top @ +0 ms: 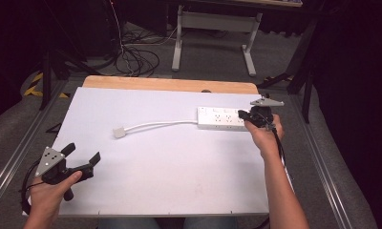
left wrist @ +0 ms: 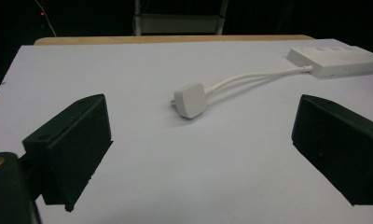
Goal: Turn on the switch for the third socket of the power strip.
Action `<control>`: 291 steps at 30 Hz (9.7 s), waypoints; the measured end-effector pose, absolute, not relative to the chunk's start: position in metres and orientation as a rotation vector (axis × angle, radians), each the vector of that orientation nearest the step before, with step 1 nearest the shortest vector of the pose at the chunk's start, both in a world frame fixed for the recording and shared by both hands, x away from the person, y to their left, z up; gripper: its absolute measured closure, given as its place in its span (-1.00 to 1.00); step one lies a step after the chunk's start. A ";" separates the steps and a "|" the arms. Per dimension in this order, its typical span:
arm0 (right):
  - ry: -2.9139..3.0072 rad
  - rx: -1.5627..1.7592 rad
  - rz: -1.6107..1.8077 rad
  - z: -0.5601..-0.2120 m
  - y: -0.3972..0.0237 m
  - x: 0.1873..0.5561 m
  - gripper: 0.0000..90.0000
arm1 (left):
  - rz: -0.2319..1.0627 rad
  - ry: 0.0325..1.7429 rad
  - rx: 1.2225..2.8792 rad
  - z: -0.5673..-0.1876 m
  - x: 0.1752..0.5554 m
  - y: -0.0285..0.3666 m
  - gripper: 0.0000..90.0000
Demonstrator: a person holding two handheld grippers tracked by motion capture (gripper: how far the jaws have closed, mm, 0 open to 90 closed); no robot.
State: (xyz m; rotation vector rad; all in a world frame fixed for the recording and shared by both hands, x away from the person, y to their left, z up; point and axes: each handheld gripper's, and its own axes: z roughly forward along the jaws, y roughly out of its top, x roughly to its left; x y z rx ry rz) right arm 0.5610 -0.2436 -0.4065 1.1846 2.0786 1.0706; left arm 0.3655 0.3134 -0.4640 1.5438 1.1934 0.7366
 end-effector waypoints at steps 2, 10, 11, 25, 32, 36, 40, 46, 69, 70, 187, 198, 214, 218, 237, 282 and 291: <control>2.091 1.182 1.056 -0.408 -0.242 0.562 1.00 | 0.737 1.191 1.541 -0.464 0.365 0.313 -0.88; 2.105 1.184 1.023 -0.410 -0.240 0.569 1.00 | 0.727 1.193 1.534 -0.464 0.364 0.312 -0.88; 2.107 1.183 1.014 -0.410 -0.241 0.571 1.00 | 0.727 1.193 1.533 -0.464 0.364 0.312 -0.88; 2.122 1.183 0.971 -0.406 -0.240 0.584 1.00 | 0.722 1.198 1.529 -0.464 0.363 0.313 -0.88; 2.123 1.188 0.954 -0.401 -0.238 0.593 1.00 | 0.713 1.196 1.528 -0.464 0.363 0.314 -0.88; 2.127 1.193 0.937 -0.401 -0.236 0.597 1.00 | 0.713 1.199 1.520 -0.464 0.363 0.314 -0.88; 2.135 1.187 0.908 -0.400 -0.234 0.601 1.00 | 0.714 1.198 1.516 -0.463 0.363 0.314 -0.88; 2.137 1.218 0.888 -0.403 -0.238 0.607 1.00 | 0.712 1.197 1.515 -0.463 0.363 0.315 -0.88; 2.228 1.261 0.809 -0.397 -0.233 0.621 1.00 | 0.705 1.194 1.536 -0.464 0.365 0.312 -0.88; 2.230 1.267 0.808 -0.398 -0.233 0.622 1.00 | 0.706 1.190 1.538 -0.464 0.365 0.312 -0.88; 2.195 1.374 0.700 -0.448 -0.227 0.662 1.00 | 0.717 1.208 1.514 -0.464 0.355 0.317 -0.88; 2.215 1.331 0.743 -0.438 -0.237 0.646 1.00 | 0.708 1.201 1.522 -0.464 0.360 0.315 -0.88; 2.234 1.228 0.884 -0.427 -0.243 0.613 1.00 | 0.705 1.201 1.530 -0.465 0.362 0.314 -0.88; 2.234 1.212 0.923 -0.425 -0.243 0.607 1.00 | 0.707 1.202 1.527 -0.465 0.362 0.314 -0.88; 2.200 1.188 1.087 -0.431 -0.254 0.563 1.00 | 0.707 1.197 1.540 -0.466 0.362 0.311 -0.88; 2.125 1.085 1.252 -0.452 -0.245 0.490 1.00 | 0.683 1.165 1.524 -0.461 0.366 0.309 -0.88; 2.099 1.075 1.297 -0.453 -0.251 0.481 0.98 | 0.678 1.164 1.524 -0.461 0.366 0.309 -0.88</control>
